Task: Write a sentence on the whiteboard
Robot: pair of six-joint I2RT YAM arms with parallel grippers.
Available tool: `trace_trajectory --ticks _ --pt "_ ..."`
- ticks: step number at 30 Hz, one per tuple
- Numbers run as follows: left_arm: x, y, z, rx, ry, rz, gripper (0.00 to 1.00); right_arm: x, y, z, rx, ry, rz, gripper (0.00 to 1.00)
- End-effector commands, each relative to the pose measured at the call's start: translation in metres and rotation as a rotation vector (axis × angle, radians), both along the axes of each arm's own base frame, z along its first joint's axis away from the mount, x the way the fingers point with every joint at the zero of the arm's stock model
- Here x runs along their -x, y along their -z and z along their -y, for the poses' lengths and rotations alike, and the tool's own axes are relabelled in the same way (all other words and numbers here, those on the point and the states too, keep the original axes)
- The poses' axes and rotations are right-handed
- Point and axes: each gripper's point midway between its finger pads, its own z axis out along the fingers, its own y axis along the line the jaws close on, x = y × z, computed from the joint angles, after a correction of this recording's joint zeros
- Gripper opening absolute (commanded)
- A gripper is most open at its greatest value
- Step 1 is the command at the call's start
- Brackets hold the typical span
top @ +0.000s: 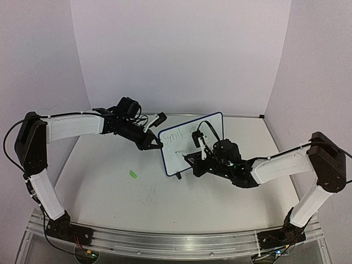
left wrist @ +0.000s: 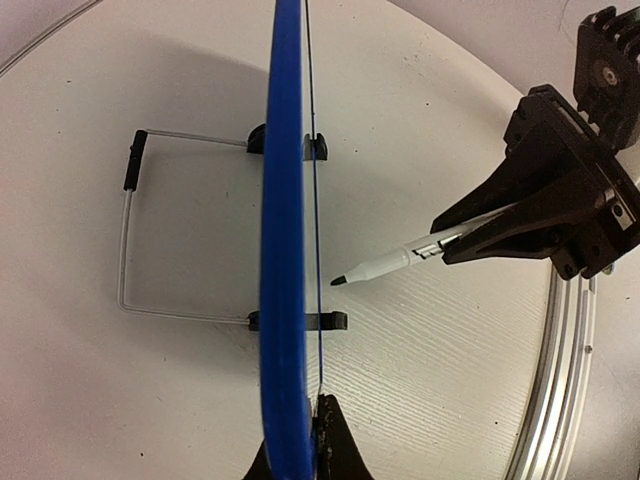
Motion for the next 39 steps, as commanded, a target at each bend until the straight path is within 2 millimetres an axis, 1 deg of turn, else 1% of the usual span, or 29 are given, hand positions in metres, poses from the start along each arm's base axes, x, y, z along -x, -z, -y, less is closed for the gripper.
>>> trace_trajectory --ticks 1,4,11,15,20,27,31,35,39 --pt "-0.001 0.022 -0.009 -0.094 -0.018 -0.015 0.0 -0.001 -0.01 -0.012 -0.037 -0.023 0.019 0.0" --pt "-0.001 0.022 -0.009 -0.093 -0.017 -0.016 0.0 -0.006 -0.008 -0.013 -0.026 -0.008 0.024 0.0" --pt "-0.001 0.021 -0.008 -0.09 -0.015 -0.015 0.0 -0.01 -0.004 -0.015 -0.009 0.007 0.018 0.0" --pt "-0.001 0.021 -0.009 -0.09 -0.015 -0.015 0.0 -0.018 -0.004 -0.009 0.003 0.06 0.029 0.0" --pt "-0.001 0.021 -0.008 -0.091 -0.014 -0.016 0.0 -0.021 -0.012 -0.001 0.001 0.102 0.051 0.0" --pt "0.0 0.022 -0.008 -0.091 -0.014 -0.018 0.0 -0.019 -0.025 0.002 -0.018 0.101 0.082 0.0" --pt "-0.001 0.022 -0.008 -0.091 -0.014 -0.018 0.0 -0.019 -0.028 0.003 -0.024 0.104 0.088 0.0" --pt "0.0 0.022 -0.008 -0.091 -0.014 -0.018 0.0 -0.019 -0.024 0.003 -0.017 0.102 0.083 0.0" --pt "-0.001 0.022 -0.008 -0.091 -0.014 -0.017 0.0 -0.019 -0.012 0.0 -0.005 0.094 0.059 0.0"
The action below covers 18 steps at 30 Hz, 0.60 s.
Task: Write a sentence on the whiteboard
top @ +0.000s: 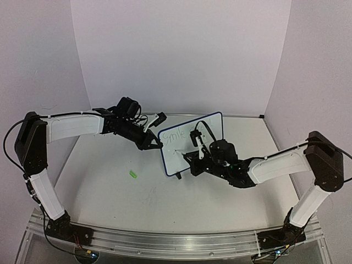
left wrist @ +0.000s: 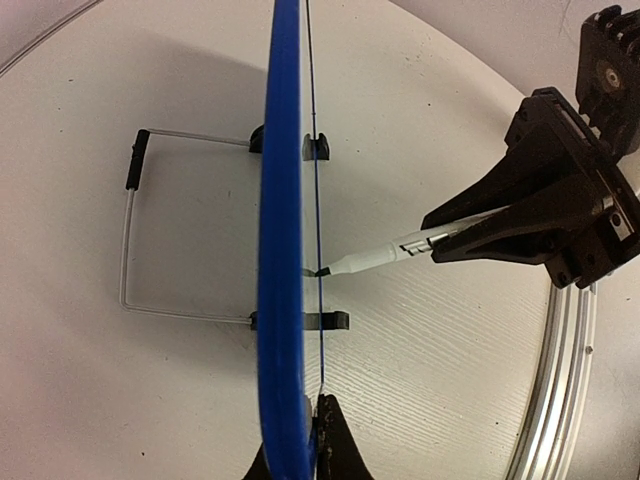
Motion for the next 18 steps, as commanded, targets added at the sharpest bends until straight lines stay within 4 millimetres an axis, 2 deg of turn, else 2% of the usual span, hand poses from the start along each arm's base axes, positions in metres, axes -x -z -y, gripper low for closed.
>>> trace_trajectory --ticks 1,18 --pt "0.0 0.022 -0.008 -0.091 -0.012 -0.016 0.0 -0.009 -0.008 0.002 -0.023 0.033 0.027 0.0" --pt "0.0 0.022 -0.008 -0.091 -0.013 -0.018 0.0 0.002 0.039 0.01 0.013 0.045 -0.087 0.0"
